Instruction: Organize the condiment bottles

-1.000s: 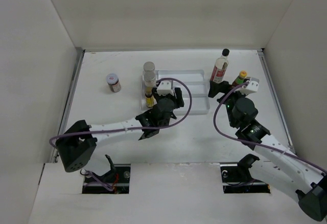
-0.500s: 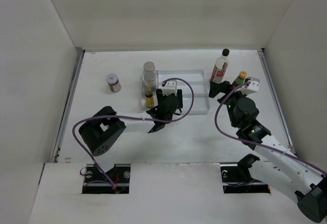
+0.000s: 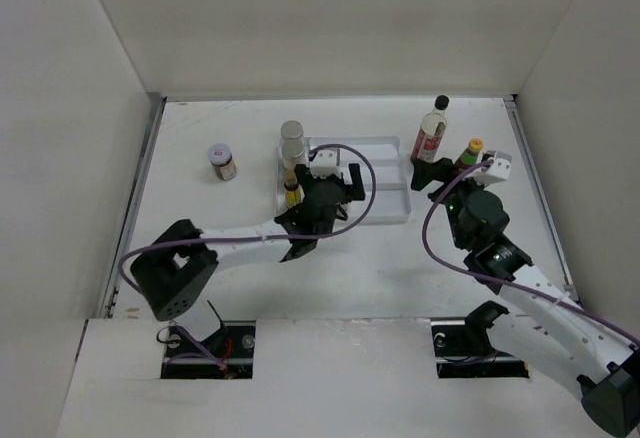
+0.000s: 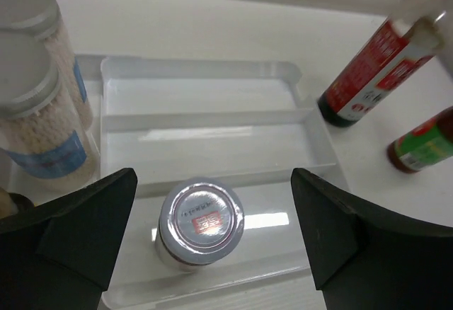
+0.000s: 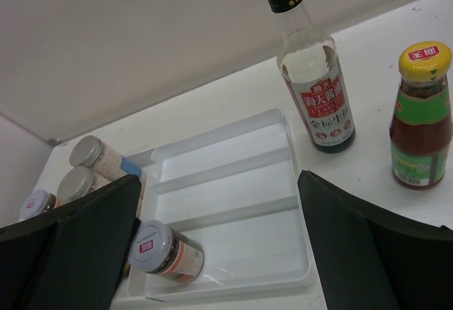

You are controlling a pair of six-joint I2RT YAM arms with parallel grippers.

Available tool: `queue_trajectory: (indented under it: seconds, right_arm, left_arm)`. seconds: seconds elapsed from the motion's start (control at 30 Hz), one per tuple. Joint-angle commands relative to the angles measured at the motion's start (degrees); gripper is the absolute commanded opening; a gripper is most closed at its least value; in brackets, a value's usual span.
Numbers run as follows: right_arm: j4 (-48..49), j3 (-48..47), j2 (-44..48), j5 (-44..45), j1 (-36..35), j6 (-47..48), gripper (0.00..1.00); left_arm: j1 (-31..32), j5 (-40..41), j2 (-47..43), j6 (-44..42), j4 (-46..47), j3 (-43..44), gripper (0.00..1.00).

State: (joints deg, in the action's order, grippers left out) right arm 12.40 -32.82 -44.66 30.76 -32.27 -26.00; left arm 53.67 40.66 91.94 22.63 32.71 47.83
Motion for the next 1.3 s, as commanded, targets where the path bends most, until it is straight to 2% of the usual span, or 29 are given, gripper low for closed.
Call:
queue_trajectory:
  seconds: [0.0, 0.17, 0.27, 0.43, 0.57, 0.63, 0.87, 1.0, 1.27]
  right_arm:
    - [1.2, 0.0, 0.1, -0.9, 0.3, -0.7, 1.0]
    - [1.2, -0.1, -0.3, -0.9, 0.2, -0.7, 1.0]
    - [1.2, -0.3, -0.9, -0.9, 0.1, -0.7, 1.0]
    - [1.2, -0.8, -2.0, -1.0, 0.1, -0.6, 1.0]
    - [1.2, -0.8, -2.0, -1.1, 0.1, -0.5, 1.0]
    - [1.2, -0.8, -2.3, -1.4, 0.1, -0.6, 1.0]
    - [1.2, -1.1, -3.1, -1.5, -0.1, -0.7, 1.0]
    - [1.2, -1.2, -3.1, -1.5, -0.4, -0.7, 1.0]
    - [1.2, -1.2, -3.1, -1.5, -0.4, -0.7, 1.0]
  left_arm:
    - [0.3, 1.3, -10.1, -4.7, 2.1, 2.5, 0.93]
    - [-5.5, 4.2, -21.5, -7.3, -1.7, 3.8, 0.94]
    - [-14.7, 5.6, -23.2, -6.7, -7.6, 5.5, 0.94]
    - [-30.2, 3.3, -15.1, 2.7, -21.8, 10.8, 0.95]
    - [-38.1, -5.3, -6.5, 9.6, -29.4, 15.0, 0.96]
    - [-41.0, -6.8, -2.9, 11.4, -31.6, 16.9, 0.96]
    - [-44.0, -3.5, 3.6, 11.3, -33.6, 18.4, 0.95]
    - [-45.7, -4.2, 7.4, 11.3, -33.6, 19.2, 0.93]
    - [-46.9, -6.7, 10.3, 11.6, -32.2, 19.1, 0.77]
